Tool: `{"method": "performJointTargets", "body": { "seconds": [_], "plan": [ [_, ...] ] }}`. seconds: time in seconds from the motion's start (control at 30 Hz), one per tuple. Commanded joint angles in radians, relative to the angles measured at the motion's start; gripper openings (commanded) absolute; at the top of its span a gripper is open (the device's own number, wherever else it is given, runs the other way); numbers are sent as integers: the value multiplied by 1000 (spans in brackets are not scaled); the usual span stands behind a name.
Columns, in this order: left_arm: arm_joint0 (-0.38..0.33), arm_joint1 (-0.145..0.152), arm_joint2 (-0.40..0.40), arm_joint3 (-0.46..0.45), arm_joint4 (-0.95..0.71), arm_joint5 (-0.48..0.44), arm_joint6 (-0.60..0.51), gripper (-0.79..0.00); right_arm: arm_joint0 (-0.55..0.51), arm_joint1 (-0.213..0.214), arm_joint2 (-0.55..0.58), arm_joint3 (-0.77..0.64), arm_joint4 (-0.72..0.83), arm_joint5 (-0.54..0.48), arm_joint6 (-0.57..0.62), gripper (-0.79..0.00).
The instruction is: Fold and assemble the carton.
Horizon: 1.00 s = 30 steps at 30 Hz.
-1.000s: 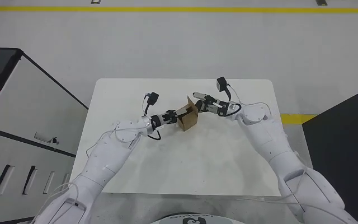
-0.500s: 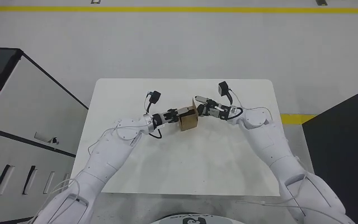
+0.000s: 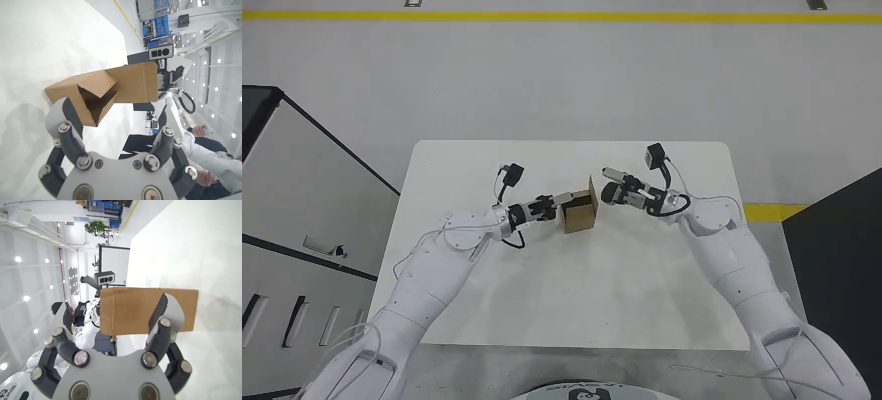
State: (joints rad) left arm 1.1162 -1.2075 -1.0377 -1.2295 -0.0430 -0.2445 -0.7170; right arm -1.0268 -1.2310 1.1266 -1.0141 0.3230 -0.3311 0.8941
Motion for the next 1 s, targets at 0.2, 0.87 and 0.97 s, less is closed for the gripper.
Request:
{"method": "performJointTargets", "body": {
  "seconds": [0.2,0.87,0.97],
  "plan": [
    [22,11,-28,-50,0,17,-40,-785,-53,22,57,-93,-16,27,0,0],
    [9,13,-14,-80,106,347,27,-785,-53,22,57,-93,-16,27,0,0],
    [17,8,2,-84,114,371,56,-785,-53,22,57,-93,-16,27,0,0]
  ]
}}
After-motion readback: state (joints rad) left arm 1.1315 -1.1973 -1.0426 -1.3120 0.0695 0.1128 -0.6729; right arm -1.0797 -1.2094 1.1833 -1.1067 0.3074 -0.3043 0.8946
